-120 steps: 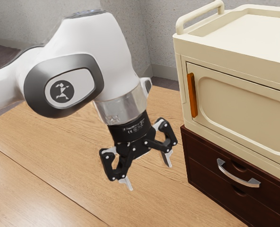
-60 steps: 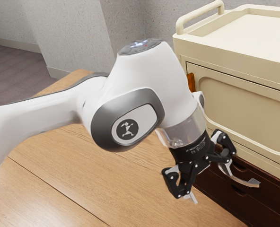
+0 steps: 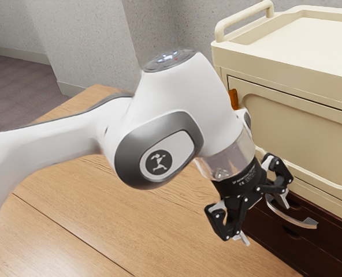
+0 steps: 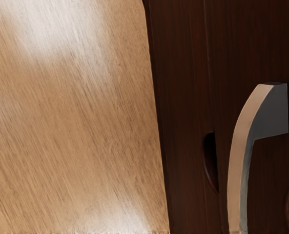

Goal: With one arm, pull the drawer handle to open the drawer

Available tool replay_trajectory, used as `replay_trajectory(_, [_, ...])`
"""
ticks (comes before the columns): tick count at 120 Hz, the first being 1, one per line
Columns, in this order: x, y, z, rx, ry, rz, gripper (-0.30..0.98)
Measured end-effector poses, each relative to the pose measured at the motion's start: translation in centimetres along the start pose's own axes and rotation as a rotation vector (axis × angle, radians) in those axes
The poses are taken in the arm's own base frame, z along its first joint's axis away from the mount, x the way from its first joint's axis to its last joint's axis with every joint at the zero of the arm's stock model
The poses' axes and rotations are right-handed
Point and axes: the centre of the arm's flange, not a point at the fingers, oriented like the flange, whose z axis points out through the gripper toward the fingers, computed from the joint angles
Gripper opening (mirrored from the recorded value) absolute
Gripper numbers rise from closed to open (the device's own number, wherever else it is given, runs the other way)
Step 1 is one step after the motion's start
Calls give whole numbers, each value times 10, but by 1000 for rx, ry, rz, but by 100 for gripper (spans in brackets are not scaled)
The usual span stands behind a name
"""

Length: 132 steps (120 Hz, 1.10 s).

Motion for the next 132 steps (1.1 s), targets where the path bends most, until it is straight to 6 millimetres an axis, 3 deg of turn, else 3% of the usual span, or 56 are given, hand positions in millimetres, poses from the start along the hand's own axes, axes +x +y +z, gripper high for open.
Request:
replay_trajectory(32, [-9, -4, 12, 2, -4, 5, 69])
replay_trajectory(71, [14, -2, 16, -13, 9, -34, 69])
replay_trajectory(88, [14, -1, 19, -14, 12, -37, 68])
replay_trajectory(132, [14, 1, 21, -19, 14, -39, 39])
